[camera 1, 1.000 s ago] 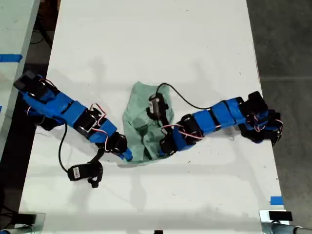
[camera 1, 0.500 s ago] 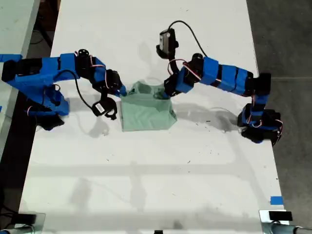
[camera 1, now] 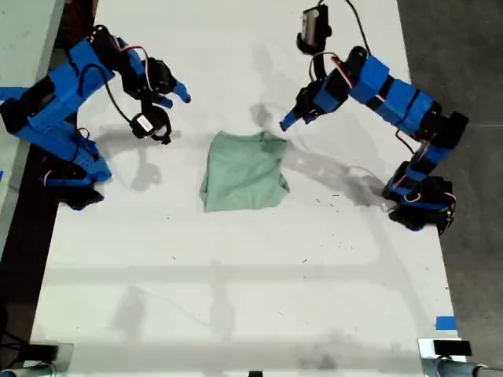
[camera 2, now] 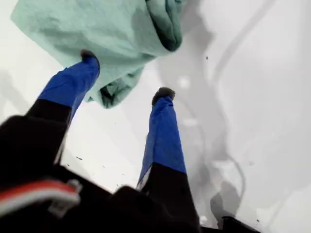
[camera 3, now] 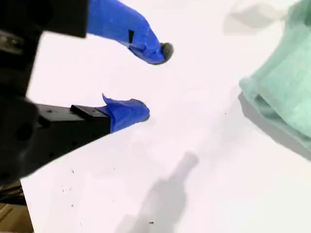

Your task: Fold t shirt

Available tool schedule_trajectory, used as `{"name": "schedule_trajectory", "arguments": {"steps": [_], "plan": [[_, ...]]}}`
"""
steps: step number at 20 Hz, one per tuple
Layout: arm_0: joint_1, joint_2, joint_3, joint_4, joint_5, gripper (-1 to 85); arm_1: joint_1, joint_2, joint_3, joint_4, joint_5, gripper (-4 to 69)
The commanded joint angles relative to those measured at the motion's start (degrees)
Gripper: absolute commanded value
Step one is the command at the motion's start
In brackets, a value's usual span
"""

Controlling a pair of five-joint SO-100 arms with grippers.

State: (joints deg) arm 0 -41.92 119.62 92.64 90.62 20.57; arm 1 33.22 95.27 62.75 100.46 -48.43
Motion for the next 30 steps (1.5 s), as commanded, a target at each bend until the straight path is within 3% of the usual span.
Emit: {"name": "schedule_trajectory", "arguments": {"steps": [1, 4, 5, 7, 10, 12, 13, 14, 16, 18, 19, 20, 21, 22, 26, 28, 30], "plan": [[5.19, 14.15, -1.49, 0.70, -2.64, 11.6, 1.14, 16.87, 12.39, 0.35, 2.37, 23.3], [28.65, 34.19, 10.28, -2.20, -20.74, 5.1, -12.74, 35.33, 27.69, 0.09, 11.51, 20.4], [36.56, 45.53, 21.27, -7.91, -28.83, 2.6, -19.42, 41.13, 32.87, 0.09, 16.61, 18.4], [45.79, 71.72, 49.13, -21.97, -35.42, -0.2, -31.11, 52.56, 45.44, -2.46, 26.98, 15.0], [49.48, 86.40, 78.49, -32.43, -36.91, -0.1, -42.01, 61.00, 64.78, -12.30, 33.93, 10.4], [50.71, 85.87, 88.86, -40.61, -32.17, 0.9, -43.24, 74.00, 82.09, -20.57, 33.49, 7.3], [51.50, 85.87, 92.99, -42.10, -31.46, 0.7, -42.89, 84.90, 90.53, -21.53, 33.13, 4.6], [52.29, 85.78, 95.80, -41.22, -32.34, 0.7, -42.89, 99.14, 97.82, -19.78, 32.26, 1.5], [50.71, 84.11, 95.98, -32.17, -35.95, -0.2, -43.95, 105.29, 103.54, -17.75, 32.17, 1.5], [48.78, 83.41, 95.98, -32.17, -33.57, -0.2, -43.68, 105.82, 108.28, -18.28, 31.29, 6.7], [47.99, 83.41, 96.06, -32.08, -33.05, -0.2, -43.86, 105.82, 112.06, -20.21, 30.85, 4.9], [47.64, 82.97, 96.06, -31.99, -29.71, 7.8, -43.42, 104.85, 113.73, -20.39, 26.28, 5.2], [48.96, 81.65, 96.06, -31.90, -28.74, 4.5, -42.45, 105.47, 113.91, -20.92, 8.88, 5.6], [51.59, 82.35, 96.15, -31.99, -29.36, -0.2, -42.36, 105.64, 113.99, -21.01, 4.48, 5.6], [56.69, 84.46, 96.15, -32.26, -28.04, 1.8, -43.24, 105.64, 113.99, -21.09, 1.05, 5.5], [57.83, 85.43, 96.15, -32.43, -16.79, 4.1, -43.24, 105.64, 114.08, -21.18, -0.09, 5.3], [56.34, 85.43, 96.15, -32.43, 3.96, 4.1, -43.15, 105.64, 114.08, -21.18, -0.09, 5.2]]}}
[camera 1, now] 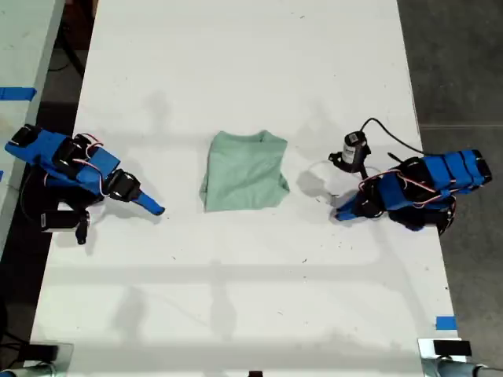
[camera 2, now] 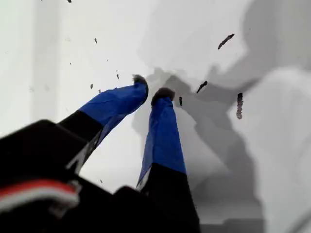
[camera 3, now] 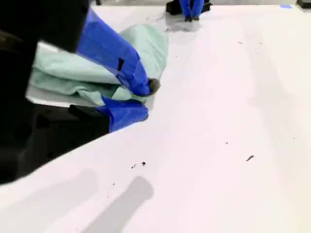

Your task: Fold t shirt

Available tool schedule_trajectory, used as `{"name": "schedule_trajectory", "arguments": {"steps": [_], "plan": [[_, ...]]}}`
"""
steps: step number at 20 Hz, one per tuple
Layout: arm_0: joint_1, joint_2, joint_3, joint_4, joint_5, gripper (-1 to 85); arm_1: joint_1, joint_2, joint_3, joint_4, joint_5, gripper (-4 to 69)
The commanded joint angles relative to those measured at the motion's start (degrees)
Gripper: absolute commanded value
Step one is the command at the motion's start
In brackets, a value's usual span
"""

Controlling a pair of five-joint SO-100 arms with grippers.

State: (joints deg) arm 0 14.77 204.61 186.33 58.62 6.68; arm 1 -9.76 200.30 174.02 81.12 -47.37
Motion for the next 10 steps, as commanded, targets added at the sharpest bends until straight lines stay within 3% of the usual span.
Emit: {"name": "schedule_trajectory", "arguments": {"steps": [1, 10], "plan": [[-0.53, 0.79, 2.46, -0.62, 23.38, 4.1, -0.18, 0.62, 2.81, -1.85, -1.14, 5.2], [-0.88, 0.79, 2.46, -0.62, 23.38, 4.0, -0.18, 0.62, 2.81, -1.85, -1.14, 5.1]]}}
